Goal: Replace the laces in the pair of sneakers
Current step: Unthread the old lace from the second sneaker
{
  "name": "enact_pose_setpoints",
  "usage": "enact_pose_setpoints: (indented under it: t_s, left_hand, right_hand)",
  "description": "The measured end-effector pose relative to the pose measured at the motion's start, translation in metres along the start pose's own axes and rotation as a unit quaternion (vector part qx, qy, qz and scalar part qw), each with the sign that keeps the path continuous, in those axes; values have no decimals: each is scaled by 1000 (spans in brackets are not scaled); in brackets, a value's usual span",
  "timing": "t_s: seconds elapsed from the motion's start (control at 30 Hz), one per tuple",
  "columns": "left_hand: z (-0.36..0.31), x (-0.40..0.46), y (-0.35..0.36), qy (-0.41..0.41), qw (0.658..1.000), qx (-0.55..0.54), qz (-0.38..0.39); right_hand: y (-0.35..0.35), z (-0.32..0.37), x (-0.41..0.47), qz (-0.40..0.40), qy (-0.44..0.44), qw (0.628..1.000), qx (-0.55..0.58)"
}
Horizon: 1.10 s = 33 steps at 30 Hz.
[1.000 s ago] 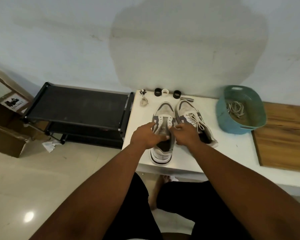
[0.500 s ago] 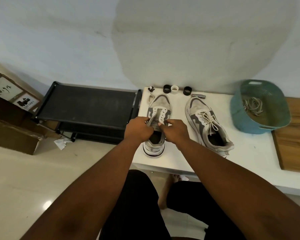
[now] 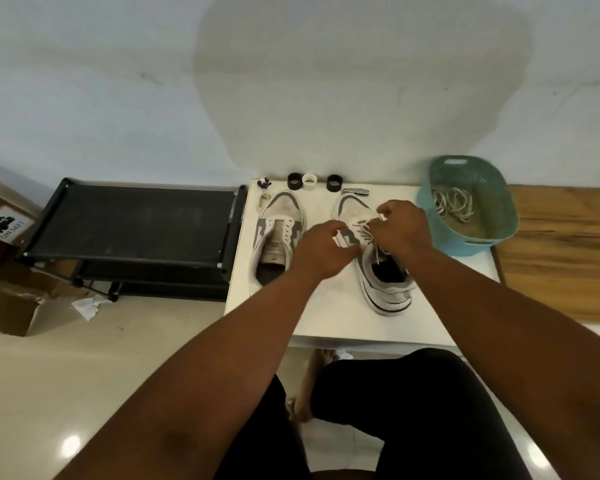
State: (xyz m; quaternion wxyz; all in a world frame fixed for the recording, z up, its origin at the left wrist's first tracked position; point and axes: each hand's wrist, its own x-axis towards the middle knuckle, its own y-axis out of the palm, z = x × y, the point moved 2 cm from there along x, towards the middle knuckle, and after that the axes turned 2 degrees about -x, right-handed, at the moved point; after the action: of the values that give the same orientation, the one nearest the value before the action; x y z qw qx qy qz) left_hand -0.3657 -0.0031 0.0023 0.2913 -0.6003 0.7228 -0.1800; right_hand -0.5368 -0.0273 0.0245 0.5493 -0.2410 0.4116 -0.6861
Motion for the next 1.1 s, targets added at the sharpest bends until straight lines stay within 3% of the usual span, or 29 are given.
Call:
enact_pose_setpoints:
  t_s: [0.1,0.23,0.5,0.77,0.93,1.1]
  left_hand:
    - [-7,-3,39,-42,994,-18,104]
    - [-8,-12,54,-60,992,6,109]
    - [28,-30,29,-54,995,62,59]
    - [50,-21,34,48,996,-65,-28]
    - [53,1,37,123,985,-113,-54]
    - [58,13,41,140,981,-105,-82]
  right_hand:
    - [-4,-31,-2,109,27,992,-51]
    - [2,-52,-18,158,23,987,-34]
    - [30,-39,-71,131,19,990,57]
    - [44,-35,-58,29,79,978,191]
    - [57,-25,-35,27,42,981,186]
    - [68,-20,-23,24,44,985,166]
